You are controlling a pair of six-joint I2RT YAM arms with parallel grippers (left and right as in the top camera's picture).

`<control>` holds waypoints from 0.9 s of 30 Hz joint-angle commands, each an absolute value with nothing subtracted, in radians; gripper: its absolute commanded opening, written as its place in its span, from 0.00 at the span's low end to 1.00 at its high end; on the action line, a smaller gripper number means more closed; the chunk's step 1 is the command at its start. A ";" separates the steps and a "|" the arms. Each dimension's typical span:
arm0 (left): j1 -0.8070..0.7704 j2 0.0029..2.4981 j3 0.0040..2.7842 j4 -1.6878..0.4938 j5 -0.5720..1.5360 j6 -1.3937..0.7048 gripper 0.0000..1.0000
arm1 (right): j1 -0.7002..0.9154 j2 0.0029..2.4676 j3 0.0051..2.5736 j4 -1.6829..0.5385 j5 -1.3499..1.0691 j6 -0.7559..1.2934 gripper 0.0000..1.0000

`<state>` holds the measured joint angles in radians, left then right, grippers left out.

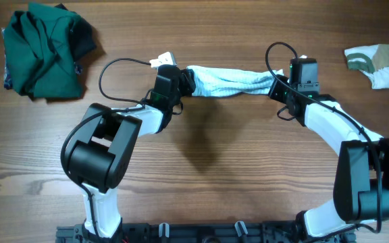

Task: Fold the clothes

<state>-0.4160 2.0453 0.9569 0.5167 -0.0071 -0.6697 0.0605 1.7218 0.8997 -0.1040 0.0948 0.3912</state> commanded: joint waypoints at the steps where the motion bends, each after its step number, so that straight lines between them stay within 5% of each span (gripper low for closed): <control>1: -0.414 2.062 0.969 0.516 -0.025 -0.657 0.46 | 0.064 1.711 0.915 -0.052 0.088 0.308 0.44; 5: -0.414 2.062 0.969 0.516 -0.025 -0.657 0.46 | 0.064 1.711 0.915 -0.007 0.044 0.115 0.45; 14: -0.414 2.062 0.969 0.516 -0.025 -0.657 0.46 | 0.064 1.725 0.915 0.040 0.039 -0.216 0.90; 27: -0.414 2.062 0.969 0.512 -0.025 -0.657 0.47 | 0.064 1.809 0.915 0.116 -0.001 -0.276 0.82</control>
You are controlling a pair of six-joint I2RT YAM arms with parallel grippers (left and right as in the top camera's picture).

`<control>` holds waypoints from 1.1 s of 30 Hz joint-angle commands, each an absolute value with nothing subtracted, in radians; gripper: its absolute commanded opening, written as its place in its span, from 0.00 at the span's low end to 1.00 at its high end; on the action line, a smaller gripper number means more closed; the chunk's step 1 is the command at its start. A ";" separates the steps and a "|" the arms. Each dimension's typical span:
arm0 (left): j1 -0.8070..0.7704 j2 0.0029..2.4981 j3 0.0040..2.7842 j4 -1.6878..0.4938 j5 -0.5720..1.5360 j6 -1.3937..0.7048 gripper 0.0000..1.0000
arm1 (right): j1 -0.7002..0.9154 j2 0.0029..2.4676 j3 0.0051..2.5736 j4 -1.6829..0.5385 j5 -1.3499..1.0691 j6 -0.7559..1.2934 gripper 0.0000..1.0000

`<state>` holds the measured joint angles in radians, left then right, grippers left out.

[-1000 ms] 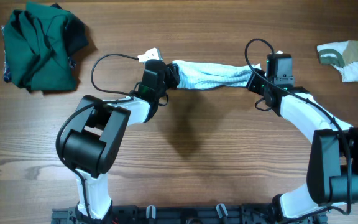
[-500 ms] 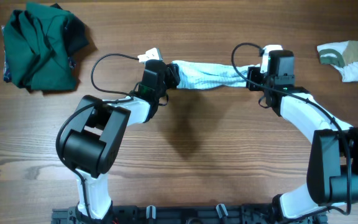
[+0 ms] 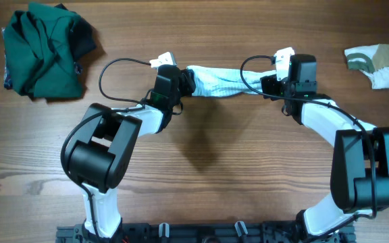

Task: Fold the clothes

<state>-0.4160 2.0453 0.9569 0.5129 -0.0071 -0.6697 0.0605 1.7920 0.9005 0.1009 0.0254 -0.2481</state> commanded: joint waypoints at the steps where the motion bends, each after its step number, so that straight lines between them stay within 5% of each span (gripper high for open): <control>1: -0.414 2.062 0.969 0.512 -0.025 -0.657 0.47 | 0.064 1.809 0.915 0.119 -0.002 -0.282 0.77; 3: -0.414 2.062 0.969 0.512 -0.025 -0.657 0.47 | 0.065 1.810 0.915 0.120 -0.017 -0.281 0.53; 6: -0.414 2.062 0.969 0.512 -0.025 -0.657 0.47 | 0.064 1.810 0.915 0.126 -0.027 -0.267 0.33; 22: -0.414 2.062 0.969 0.512 -0.025 -0.657 0.46 | 0.064 1.947 0.915 0.226 -0.016 -0.202 0.26; 33: -0.414 2.062 0.969 0.512 -0.025 -0.657 0.49 | 0.064 1.947 0.915 0.178 0.236 0.013 0.23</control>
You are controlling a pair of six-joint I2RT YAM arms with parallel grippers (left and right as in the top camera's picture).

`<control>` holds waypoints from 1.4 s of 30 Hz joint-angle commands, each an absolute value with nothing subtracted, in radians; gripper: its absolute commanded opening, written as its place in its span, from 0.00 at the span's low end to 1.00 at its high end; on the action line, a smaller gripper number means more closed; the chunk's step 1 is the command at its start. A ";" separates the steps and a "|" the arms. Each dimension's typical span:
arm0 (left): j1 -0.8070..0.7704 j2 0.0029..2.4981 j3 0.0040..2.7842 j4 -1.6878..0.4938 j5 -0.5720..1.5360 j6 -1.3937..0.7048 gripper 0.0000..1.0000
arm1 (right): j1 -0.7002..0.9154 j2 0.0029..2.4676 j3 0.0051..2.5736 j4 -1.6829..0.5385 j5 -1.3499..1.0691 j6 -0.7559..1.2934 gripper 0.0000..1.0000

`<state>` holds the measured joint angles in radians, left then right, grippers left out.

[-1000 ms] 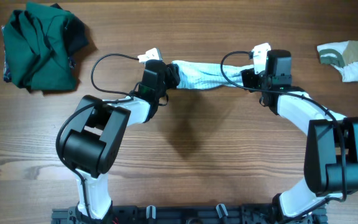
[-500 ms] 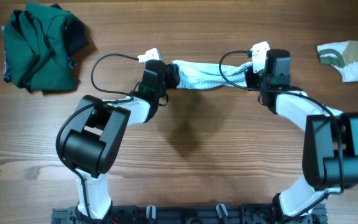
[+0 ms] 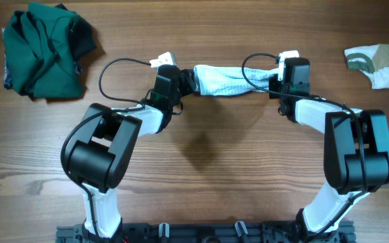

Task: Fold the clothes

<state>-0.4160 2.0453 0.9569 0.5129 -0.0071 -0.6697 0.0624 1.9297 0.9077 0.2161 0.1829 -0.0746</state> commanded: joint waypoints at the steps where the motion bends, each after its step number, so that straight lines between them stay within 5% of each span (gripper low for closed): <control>1: -0.414 2.062 0.969 0.512 -0.024 -0.657 0.49 | 0.064 1.947 0.915 0.169 0.236 0.035 0.23; 8: -0.448 1.933 0.969 0.535 0.325 -0.474 0.61 | 0.065 1.947 0.915 0.128 0.209 0.062 0.24; 17: -0.598 1.832 0.969 0.473 0.200 -0.340 0.64 | 0.065 1.947 0.915 0.126 0.071 0.115 0.23; 42: -0.523 2.142 1.097 0.489 0.098 -0.344 0.54 | 0.065 1.898 0.916 0.051 -0.128 0.212 0.16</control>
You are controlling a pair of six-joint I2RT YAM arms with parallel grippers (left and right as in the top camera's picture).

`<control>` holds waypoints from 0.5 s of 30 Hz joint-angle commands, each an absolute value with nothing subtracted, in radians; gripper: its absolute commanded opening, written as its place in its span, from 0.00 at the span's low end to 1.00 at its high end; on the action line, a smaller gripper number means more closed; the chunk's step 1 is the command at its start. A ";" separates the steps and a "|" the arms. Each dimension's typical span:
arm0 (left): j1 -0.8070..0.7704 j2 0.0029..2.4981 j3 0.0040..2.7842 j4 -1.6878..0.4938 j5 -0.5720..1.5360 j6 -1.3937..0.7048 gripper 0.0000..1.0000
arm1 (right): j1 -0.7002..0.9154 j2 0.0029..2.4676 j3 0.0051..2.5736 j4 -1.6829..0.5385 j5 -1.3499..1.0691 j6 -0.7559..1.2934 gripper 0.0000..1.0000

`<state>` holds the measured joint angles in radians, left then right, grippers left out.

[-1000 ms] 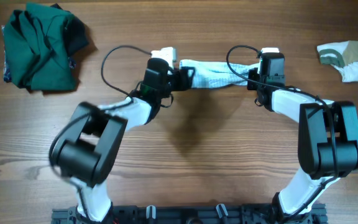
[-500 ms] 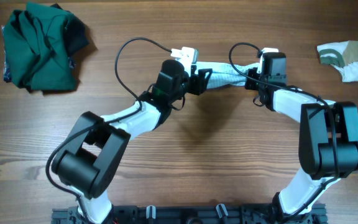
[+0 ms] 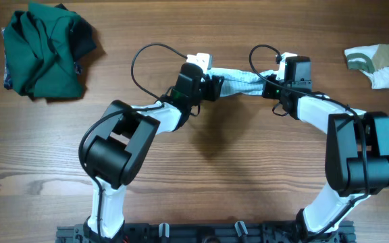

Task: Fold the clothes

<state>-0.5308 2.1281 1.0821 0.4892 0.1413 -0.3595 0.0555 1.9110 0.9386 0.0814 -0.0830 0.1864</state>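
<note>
A light blue-and-white cloth hangs bunched as a short band between my two grippers, above the table's far middle. My left gripper is shut on its left end. My right gripper is shut on its right end. The band sags slightly in the middle. A heap of dark green clothes lies at the far left. A small folded white-and-olive piece lies at the far right.
The wooden table spreads under both arms. Black cables loop above each wrist, the left cable and the right cable. The arm bases stand along the near edge.
My left gripper has moved right with its end of the cloth, toward the right gripper. The held cloth is now a much shorter, bunched band. The right gripper stayed about where it was.
At first the cloth was stretched long between both shut grippers. The right gripper then shifted left a little, shortening the span. Now the left gripper has come right too, so the two held ends are close together.
</note>
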 commanded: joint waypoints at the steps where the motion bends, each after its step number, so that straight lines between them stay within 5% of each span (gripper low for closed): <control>1: -0.522 2.142 1.097 0.477 0.098 -0.344 0.54 | 0.065 1.880 0.916 0.051 -0.128 0.212 0.16; 15: -0.496 2.141 1.096 0.451 0.094 -0.348 0.50 | 0.067 1.635 0.916 0.028 -0.322 0.236 0.21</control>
<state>-0.5018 2.1296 1.0828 0.4492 0.1158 -0.3599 0.0586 1.6592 0.9207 0.0254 -0.1814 0.2237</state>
